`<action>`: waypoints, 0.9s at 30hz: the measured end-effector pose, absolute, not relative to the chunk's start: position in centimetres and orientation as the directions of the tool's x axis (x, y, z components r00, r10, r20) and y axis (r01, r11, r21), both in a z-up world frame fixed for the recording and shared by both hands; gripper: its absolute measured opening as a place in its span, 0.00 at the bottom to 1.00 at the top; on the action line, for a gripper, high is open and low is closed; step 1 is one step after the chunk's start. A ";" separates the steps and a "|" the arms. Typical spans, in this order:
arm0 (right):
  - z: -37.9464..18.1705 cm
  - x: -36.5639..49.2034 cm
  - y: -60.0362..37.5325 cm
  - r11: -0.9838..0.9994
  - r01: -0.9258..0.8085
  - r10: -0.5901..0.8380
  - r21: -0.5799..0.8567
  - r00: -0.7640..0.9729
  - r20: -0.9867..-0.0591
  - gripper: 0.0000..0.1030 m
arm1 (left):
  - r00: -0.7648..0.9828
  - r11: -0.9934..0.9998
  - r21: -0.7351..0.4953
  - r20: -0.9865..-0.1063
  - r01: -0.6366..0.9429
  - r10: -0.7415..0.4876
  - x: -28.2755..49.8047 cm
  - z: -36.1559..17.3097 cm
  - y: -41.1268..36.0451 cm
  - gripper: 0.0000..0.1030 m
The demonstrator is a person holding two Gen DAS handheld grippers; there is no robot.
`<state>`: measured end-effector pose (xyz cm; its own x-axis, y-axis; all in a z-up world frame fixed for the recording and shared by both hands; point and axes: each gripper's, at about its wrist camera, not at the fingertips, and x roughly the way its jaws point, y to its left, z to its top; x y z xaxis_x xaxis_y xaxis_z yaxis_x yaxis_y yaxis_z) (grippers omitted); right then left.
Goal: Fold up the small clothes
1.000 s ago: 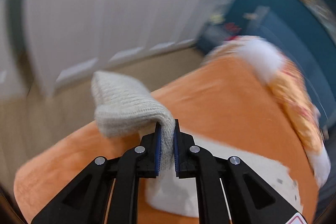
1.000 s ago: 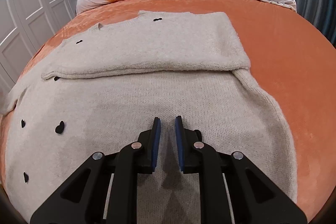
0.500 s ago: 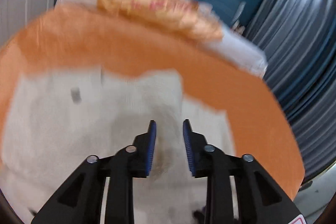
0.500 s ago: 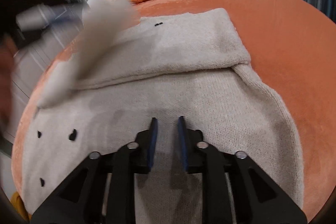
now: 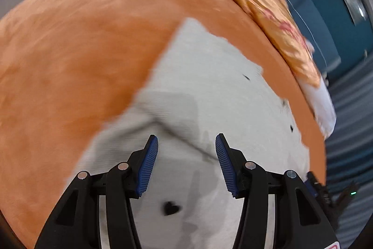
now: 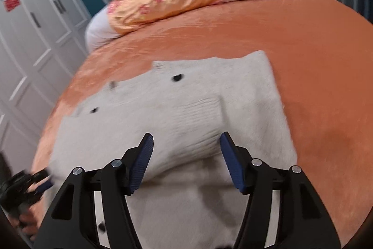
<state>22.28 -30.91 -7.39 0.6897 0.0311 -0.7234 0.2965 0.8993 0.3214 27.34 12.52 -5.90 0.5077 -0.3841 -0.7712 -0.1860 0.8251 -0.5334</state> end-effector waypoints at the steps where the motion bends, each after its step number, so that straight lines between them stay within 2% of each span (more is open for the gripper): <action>1: -7.8 22.6 -31.0 0.895 0.313 0.022 0.319 0.683 -0.730 0.56 | 0.510 0.818 -0.542 -0.767 -0.192 -0.388 27.3 -6.1 12.8 0.51; 3: -8.9 23.3 -31.2 0.885 0.342 0.014 0.315 0.656 -0.755 0.56 | 0.513 0.808 -0.555 -0.761 -0.197 -0.397 27.4 -6.6 12.9 0.52; 6: -10.1 24.2 -31.1 0.874 0.356 0.036 0.331 0.631 -0.775 0.46 | 0.495 0.797 -0.571 -0.759 -0.195 -0.422 28.7 -7.6 12.1 0.52; 7: -10.1 24.6 -30.8 0.876 0.350 0.039 0.332 0.635 -0.772 0.35 | 0.488 0.796 -0.571 -0.762 -0.199 -0.425 29.3 -8.0 12.3 0.52; 8: -9.9 25.1 -30.7 0.878 0.338 0.054 0.341 0.637 -0.769 0.19 | 0.486 0.794 -0.573 -0.763 -0.202 -0.427 29.8 -8.1 12.1 0.51; 9: -9.7 25.3 -30.6 0.878 0.331 0.062 0.345 0.637 -0.769 0.13 | 0.492 0.797 -0.569 -0.763 -0.204 -0.419 30.4 -8.2 11.8 0.49; 10: -8.9 25.9 -30.3 0.881 0.314 0.072 0.354 0.651 -0.756 0.12 | 0.501 0.801 -0.564 -0.762 -0.202 -0.410 30.8 -8.0 11.8 0.37; 11: -7.8 26.3 -29.9 0.889 0.287 0.077 0.357 0.675 -0.734 0.12 | 0.521 0.804 -0.565 -0.751 -0.185 -0.407 31.4 -7.6 11.5 0.16; 12: -6.8 26.5 -29.6 0.897 0.260 0.081 0.357 0.697 -0.712 0.11 | 0.530 0.813 -0.555 -0.749 -0.174 -0.398 31.7 -7.1 11.5 0.07; 13: -5.3 26.7 -29.1 0.908 0.225 0.086 0.355 0.727 -0.681 0.10 | 0.555 0.825 -0.544 -0.738 -0.154 -0.383 32.2 -6.2 11.4 0.04; 15: -0.9 26.4 -28.2 0.917 0.123 0.123 0.379 0.818 -0.562 0.10 | 0.615 0.840 -0.527 -0.706 -0.126 -0.350 32.6 -4.2 11.4 0.04; 17: 3.0 25.0 -28.0 0.908 0.000 0.182 0.419 0.901 -0.394 0.10 | 0.688 0.861 -0.499 -0.659 -0.098 -0.303 32.5 -1.8 11.5 0.04; 19: 4.6 23.6 -28.7 0.891 -0.066 0.207 0.449 0.940 -0.272 0.10 | 0.731 0.867 -0.490 -0.625 -0.093 -0.274 32.3 -0.6 11.4 0.04; 20: 4.1 23.6 -29.2 0.889 -0.052 0.194 0.455 0.943 -0.271 0.10 | 0.747 0.874 -0.477 -0.615 -0.096 -0.253 32.1 -0.4 11.3 0.04; 21: 3.1 24.0 -29.7 0.891 -0.018 0.176 0.453 0.935 -0.308 0.10 | 0.749 0.881 -0.462 -0.618 -0.100 -0.239 32.1 -0.7 11.2 0.04; 25: -8.6 27.1 -32.7 0.874 0.243 0.109 0.420 0.746 -0.658 0.10 | 0.660 0.926 -0.353 -0.729 -0.134 -0.183 32.6 -6.1 9.4 0.05; 26: -11.9 26.9 -33.2 0.862 0.295 0.110 0.413 0.686 -0.720 0.10 | 0.630 0.927 -0.347 -0.754 -0.143 -0.185 32.6 -7.5 9.2 0.05; 27: -12.5 26.3 -33.4 0.847 0.289 0.135 0.447 0.695 -0.706 0.11 | 0.621 0.929 -0.339 -0.763 -0.147 -0.180 32.4 -8.6 9.0 0.06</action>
<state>26.33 -33.40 -12.50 0.6954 0.1355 -0.7057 0.2888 0.8465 0.4471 32.36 9.03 -8.57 0.6207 -0.1805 -0.7630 -0.1468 0.9292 -0.3392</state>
